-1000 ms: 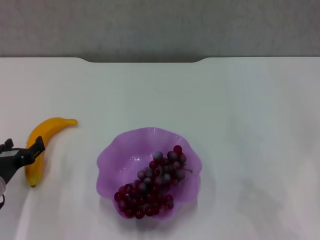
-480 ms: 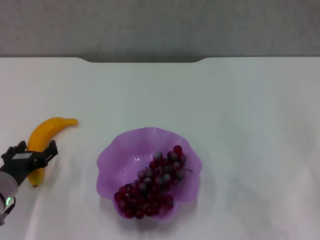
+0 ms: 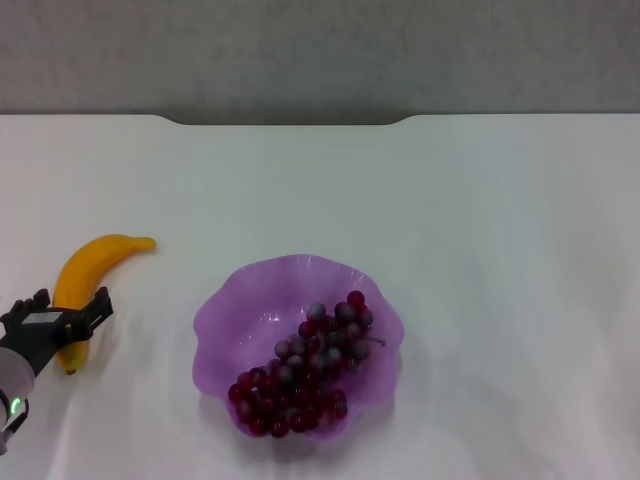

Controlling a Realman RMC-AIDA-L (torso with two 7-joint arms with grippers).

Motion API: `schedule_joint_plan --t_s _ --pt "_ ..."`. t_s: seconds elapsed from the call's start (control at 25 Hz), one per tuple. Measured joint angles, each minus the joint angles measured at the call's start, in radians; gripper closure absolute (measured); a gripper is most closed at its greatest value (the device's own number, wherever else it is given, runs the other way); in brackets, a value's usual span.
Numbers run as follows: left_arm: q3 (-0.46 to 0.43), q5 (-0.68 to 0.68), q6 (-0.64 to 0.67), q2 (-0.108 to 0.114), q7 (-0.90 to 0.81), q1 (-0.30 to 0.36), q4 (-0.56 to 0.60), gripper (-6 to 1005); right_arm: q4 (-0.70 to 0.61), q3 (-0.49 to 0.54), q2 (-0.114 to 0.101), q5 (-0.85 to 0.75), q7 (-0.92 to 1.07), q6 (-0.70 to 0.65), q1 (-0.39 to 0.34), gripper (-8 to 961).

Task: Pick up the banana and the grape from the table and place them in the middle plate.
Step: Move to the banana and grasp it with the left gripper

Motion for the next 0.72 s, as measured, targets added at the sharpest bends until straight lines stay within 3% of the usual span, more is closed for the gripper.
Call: schedule_joint_plan --t_s 0.72 --pt "0.000 0.000 -0.049 0.000 0.004 -0.002 0.000 197 -0.008 -0.007 0.000 -0.011 0.000 -0.008 0.000 953"
